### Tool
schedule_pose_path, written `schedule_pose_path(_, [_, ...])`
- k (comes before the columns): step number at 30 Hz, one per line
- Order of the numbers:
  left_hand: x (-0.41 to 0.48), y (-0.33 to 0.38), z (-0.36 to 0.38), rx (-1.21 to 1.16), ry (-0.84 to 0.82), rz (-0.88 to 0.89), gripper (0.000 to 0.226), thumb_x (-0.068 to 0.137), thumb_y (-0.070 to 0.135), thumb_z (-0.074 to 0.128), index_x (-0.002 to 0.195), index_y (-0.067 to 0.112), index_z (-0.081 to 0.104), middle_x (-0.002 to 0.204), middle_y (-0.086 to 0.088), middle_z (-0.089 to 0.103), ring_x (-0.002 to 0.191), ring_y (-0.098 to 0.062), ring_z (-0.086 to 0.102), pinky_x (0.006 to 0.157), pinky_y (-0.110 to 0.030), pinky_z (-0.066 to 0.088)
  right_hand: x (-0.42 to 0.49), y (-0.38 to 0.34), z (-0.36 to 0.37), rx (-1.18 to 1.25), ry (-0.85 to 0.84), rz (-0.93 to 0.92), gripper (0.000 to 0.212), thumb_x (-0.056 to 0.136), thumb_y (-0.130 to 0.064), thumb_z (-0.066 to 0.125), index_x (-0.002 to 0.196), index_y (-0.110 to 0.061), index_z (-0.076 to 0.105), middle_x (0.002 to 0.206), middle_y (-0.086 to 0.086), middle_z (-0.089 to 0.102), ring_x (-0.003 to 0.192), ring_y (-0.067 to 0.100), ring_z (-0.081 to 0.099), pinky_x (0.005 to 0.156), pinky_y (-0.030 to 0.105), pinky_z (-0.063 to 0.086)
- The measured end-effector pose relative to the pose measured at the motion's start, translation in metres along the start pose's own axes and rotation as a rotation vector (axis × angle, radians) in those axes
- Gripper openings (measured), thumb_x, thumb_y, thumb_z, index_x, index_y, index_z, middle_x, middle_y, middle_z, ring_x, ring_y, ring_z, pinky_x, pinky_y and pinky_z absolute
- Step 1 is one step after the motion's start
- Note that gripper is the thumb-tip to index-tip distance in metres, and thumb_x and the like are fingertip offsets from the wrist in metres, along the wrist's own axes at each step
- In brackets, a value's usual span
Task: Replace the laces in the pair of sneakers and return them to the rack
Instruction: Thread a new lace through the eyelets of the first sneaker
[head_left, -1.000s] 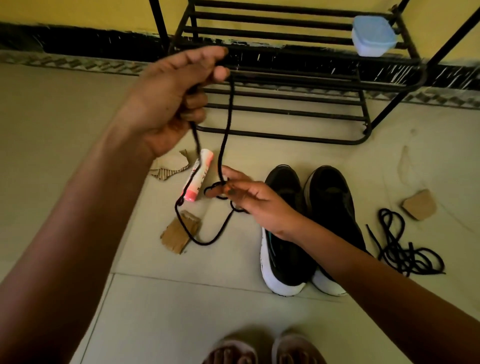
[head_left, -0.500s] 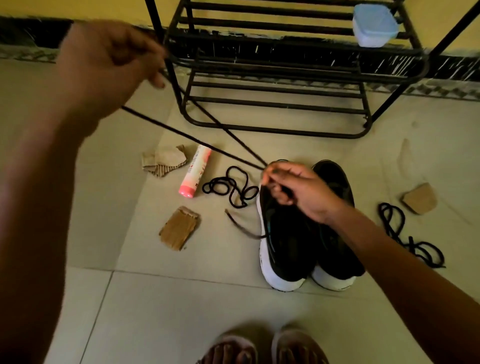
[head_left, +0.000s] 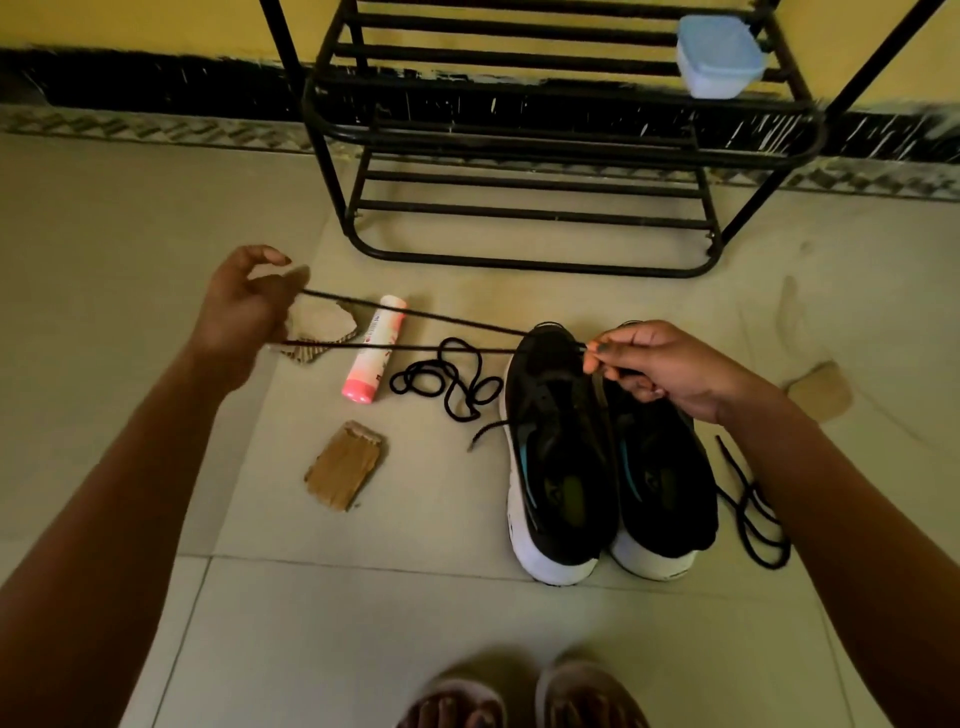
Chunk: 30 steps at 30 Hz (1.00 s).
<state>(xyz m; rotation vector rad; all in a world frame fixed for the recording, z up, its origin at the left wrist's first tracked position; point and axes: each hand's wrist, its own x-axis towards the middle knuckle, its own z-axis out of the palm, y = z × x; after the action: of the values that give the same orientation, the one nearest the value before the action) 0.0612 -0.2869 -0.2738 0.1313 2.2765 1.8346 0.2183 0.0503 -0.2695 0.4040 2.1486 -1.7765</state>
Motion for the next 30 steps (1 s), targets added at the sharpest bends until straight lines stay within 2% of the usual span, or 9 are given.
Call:
schedule_pose_path(3, [-0.001,-0.018,0.001,0.787,0.133,0.248,0.027,0.082,0.044,0.065,0.075,0.022,0.051,0.044,0.006,0.052,0.043,-0.003,0.048,0.046,-0.021,0.033,0.0,0.001,-0.007,-0.081,0.001,0.039,0.021,0.09,-0.022,0.054,0.078,-0.012,0.067,0.059,-0.003,0.046,0.042,0.004,0.028,0.038,0.014,0.021])
schedule_pose_path(9, [-0.001,0.002,-0.013,-0.756,-0.248,-0.198,0.031,0.061,0.038,0.077,0.068,0.022,0.051,0.053,0.009,0.042,0.049,-0.003,0.05,0.066,-0.018,0.056,-0.003,0.002,-0.027,-0.012,0.103,0.05,0.022,0.093,-0.019,0.05,0.08,-0.01,0.066,0.053,-0.008,0.048,0.042,0.003,0.028,0.037,0.013,0.02])
schedule_pose_path(12, [0.0,0.01,-0.009,-0.313,-0.129,-0.058,0.027,0.078,0.028,0.067,0.069,0.026,0.042,0.047,0.013,0.04,0.038,0.0,0.038,0.038,-0.01,0.031,-0.004,0.002,-0.033,-0.013,0.074,0.052,0.021,0.091,-0.021,0.052,0.081,-0.009,0.067,0.054,-0.008,0.049,0.042,0.003,0.029,0.038,0.013,0.021])
schedule_pose_path(14, [0.005,0.005,-0.002,0.441,0.136,0.21,0.022,0.091,0.03,0.058,0.073,0.023,0.048,0.055,0.003,0.055,0.044,-0.005,0.049,0.042,-0.019,0.035,-0.004,0.003,-0.033,-0.008,0.043,0.064,0.02,0.086,-0.023,0.055,0.081,-0.009,0.067,0.055,-0.007,0.049,0.041,0.003,0.03,0.037,0.013,0.021])
schedule_pose_path(16, [0.007,0.001,0.002,0.646,0.308,0.312,0.031,0.095,0.036,0.051,0.075,0.012,0.054,0.061,-0.006,0.057,0.055,-0.023,0.054,0.051,-0.027,0.038,-0.003,0.005,-0.032,0.007,0.033,0.088,0.019,0.086,-0.023,0.055,0.081,-0.009,0.067,0.054,-0.006,0.049,0.04,0.002,0.029,0.036,0.012,0.021])
schedule_pose_path(19, [0.006,0.011,-0.002,-0.524,0.225,-0.112,0.031,0.093,0.033,0.045,0.066,0.017,0.045,0.046,0.007,0.044,0.042,-0.01,0.044,0.054,-0.023,0.052,-0.003,0.009,-0.034,0.051,0.068,0.133,0.022,0.092,-0.018,0.051,0.079,-0.008,0.065,0.053,-0.006,0.048,0.038,0.002,0.029,0.036,0.013,0.019])
schedule_pose_path(21, [0.004,0.016,-0.01,-0.787,0.06,-0.32,0.025,0.079,0.034,0.058,0.065,0.019,0.043,0.046,0.008,0.039,0.04,-0.005,0.038,0.046,-0.014,0.046,-0.005,0.011,-0.035,0.09,0.077,0.156,0.022,0.093,-0.017,0.05,0.079,-0.007,0.064,0.052,-0.006,0.048,0.037,0.002,0.028,0.036,0.013,0.018])
schedule_pose_path(27, [0.005,-0.008,-0.011,0.827,0.395,0.316,0.036,0.098,0.035,0.041,0.082,0.006,0.055,0.063,-0.015,0.059,0.056,-0.038,0.054,0.053,-0.036,0.036,-0.005,0.013,-0.04,0.073,0.041,0.176,0.021,0.092,-0.016,0.05,0.081,-0.006,0.065,0.054,-0.005,0.049,0.037,0.002,0.029,0.035,0.013,0.019])
schedule_pose_path(30, [0.002,-0.007,-0.002,0.794,0.417,0.233,0.036,0.096,0.034,0.045,0.087,0.002,0.057,0.072,-0.023,0.063,0.07,-0.044,0.06,0.059,-0.043,0.044,-0.007,0.013,-0.044,0.035,0.036,0.183,0.02,0.092,-0.017,0.051,0.083,-0.005,0.066,0.054,-0.005,0.049,0.038,0.003,0.03,0.035,0.013,0.02])
